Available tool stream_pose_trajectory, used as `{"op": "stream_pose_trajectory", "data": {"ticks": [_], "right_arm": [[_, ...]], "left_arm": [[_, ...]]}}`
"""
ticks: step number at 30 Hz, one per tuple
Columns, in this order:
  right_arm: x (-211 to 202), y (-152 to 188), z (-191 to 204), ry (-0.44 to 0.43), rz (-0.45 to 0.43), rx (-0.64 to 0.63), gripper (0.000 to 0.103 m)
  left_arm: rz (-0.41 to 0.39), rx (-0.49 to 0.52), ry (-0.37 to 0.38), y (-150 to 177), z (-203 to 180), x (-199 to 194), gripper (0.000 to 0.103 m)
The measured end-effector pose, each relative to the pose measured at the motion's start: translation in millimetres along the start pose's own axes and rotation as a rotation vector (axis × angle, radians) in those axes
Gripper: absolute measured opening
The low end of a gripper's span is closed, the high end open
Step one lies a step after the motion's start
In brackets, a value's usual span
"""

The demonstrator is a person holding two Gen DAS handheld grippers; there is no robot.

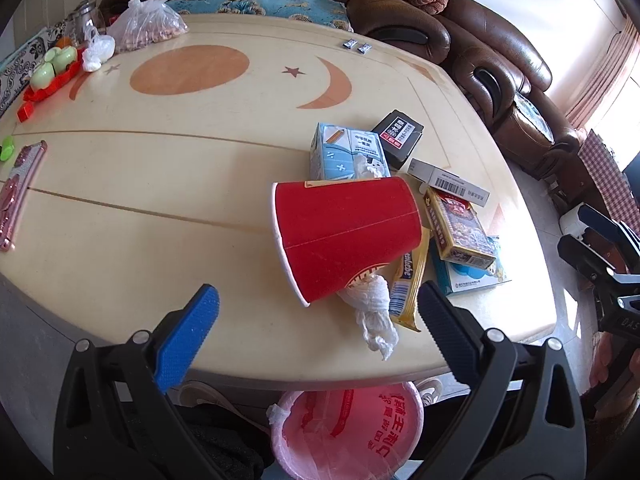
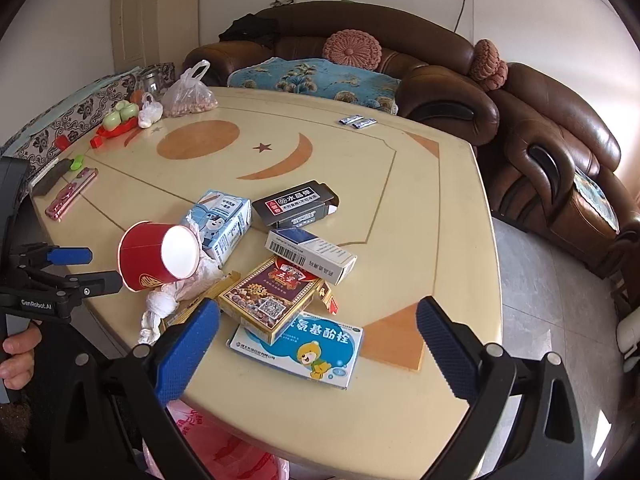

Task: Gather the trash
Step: 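Grasp the red paper cup with the left tool while the right tool grasps the white medicine box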

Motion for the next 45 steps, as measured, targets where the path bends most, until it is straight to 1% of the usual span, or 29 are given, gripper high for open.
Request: {"op": "stream_pose_trajectory", "data": {"ticks": [4,10,15,18,23,28,30,32,35,36,37,38,39,40,42,44,45], "right_arm": [[19,-8,-6,-0.064,0.035,-0.019,0.096],[53,-20,-10,-0.091,0.096,-0.052,0.096],[87,-29,-6,-0.164,0.159,-0.075,0.096],[107,-35,-3,-0.157,0.184,-0.110,0.096],[132,-46,0,-0.183,0.229,-0.158,0.096],[151,-48,8,-0.216,0.281,-0.216,0.096],[158,-49,11,-0.193,0.284,-0.244,0.096],[162,-49,14,-0.194,0.284,-0.252,0.096],[168,-50,18,-0.192,0.289,-0.254,0.082],[169,-50,18,-0.197,0.291,-0.248,0.075],[170,-50,18,-0.202,0.294,-0.244,0.071],[170,-50,18,-0.205,0.287,-0.242,0.070],[169,-50,18,-0.207,0.282,-0.239,0.068],[169,-50,19,-0.209,0.277,-0.237,0.066],[166,-51,19,-0.217,0.258,-0.236,0.060],[164,-52,20,-0.216,0.250,-0.236,0.057],[163,-53,20,-0.216,0.248,-0.233,0.056]], "left_arm": [[0.018,-0.023,0.018,-3,7,16,0.097],[0.025,-0.023,0.067,-4,10,30,0.097],[0.025,-0.018,0.109,-7,11,39,0.097],[0.024,-0.020,0.125,-11,12,44,0.097],[0.024,-0.028,0.164,-14,11,52,0.097],[0.017,-0.045,0.206,-17,12,57,0.097],[0.017,-0.053,0.220,-19,12,61,0.097],[0.016,-0.064,0.237,-21,12,63,0.097],[0.020,-0.082,0.265,-23,12,66,0.090],[0.021,-0.086,0.270,-24,11,67,0.088],[0.021,-0.087,0.271,-24,11,67,0.087],[0.021,-0.086,0.271,-24,10,67,0.086],[0.021,-0.089,0.271,-25,10,67,0.083],[0.018,-0.093,0.274,-25,10,65,0.079],[0.014,-0.097,0.274,-27,10,65,0.076],[0.008,-0.096,0.264,-29,10,64,0.071],[0.010,-0.101,0.258,-30,10,64,0.066]]}}
Point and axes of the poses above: each gripper's, at about its wrist camera, not at the fingertips, and x roughly the way its jaws point, z to its left, y to its underside, the point moved 2 cm from there along x, roughly the way its jaws point, and after that the axes turned 10 degrees about x, right-handed, at the moved point
